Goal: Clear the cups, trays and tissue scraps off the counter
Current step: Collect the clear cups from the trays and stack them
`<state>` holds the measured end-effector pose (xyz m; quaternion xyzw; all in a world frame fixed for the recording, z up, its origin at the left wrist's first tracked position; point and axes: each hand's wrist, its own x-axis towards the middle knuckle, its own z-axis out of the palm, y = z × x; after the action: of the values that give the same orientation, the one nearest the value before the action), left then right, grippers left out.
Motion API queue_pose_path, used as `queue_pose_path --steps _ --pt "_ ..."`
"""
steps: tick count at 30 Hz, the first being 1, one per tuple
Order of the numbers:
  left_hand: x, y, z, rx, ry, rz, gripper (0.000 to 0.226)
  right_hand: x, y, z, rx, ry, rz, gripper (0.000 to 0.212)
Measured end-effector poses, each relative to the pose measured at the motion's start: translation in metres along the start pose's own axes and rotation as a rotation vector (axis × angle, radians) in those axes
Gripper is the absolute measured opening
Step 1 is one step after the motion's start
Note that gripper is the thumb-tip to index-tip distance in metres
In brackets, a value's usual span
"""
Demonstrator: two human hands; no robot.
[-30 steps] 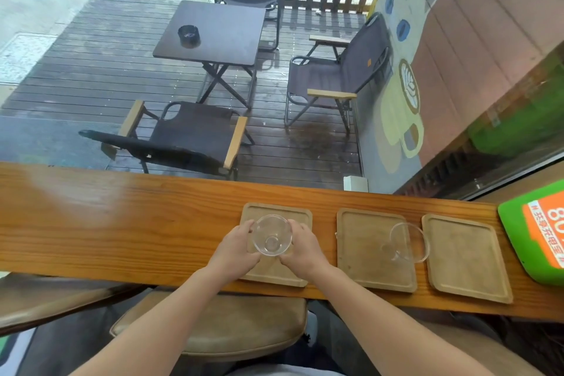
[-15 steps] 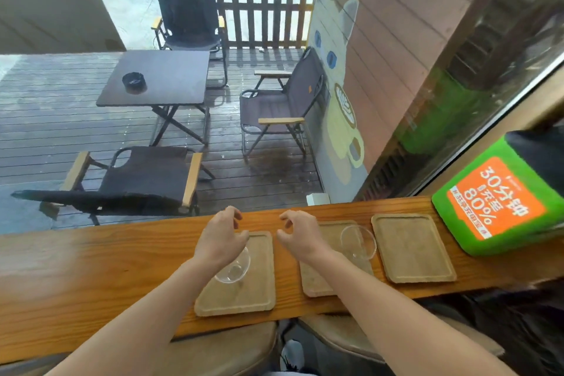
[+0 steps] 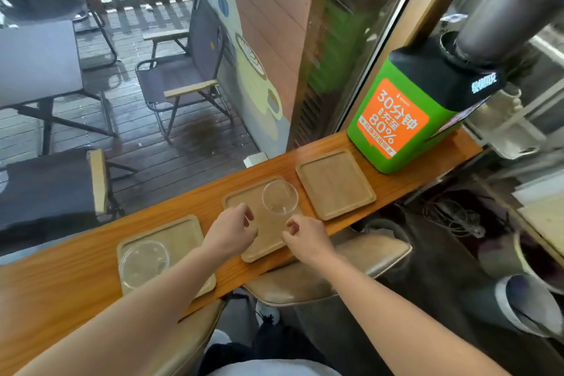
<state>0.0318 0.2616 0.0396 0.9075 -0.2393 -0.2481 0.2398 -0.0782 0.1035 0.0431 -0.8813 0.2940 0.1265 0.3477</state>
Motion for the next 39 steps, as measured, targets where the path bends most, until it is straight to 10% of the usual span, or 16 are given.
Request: queue_pose_path --steps 16,39 --pt "0.067 -0.018 0.066 -0.225 -0.103 -0.219 0.051 0.074 0.043 0.004 0.137 -0.121 0.177 0.073" --pt "0.031 -0.003 -0.019 -0.425 0.111 -0.084 0.052 0.059 -0.039 -0.028 0.222 -0.135 -0.116 0.057"
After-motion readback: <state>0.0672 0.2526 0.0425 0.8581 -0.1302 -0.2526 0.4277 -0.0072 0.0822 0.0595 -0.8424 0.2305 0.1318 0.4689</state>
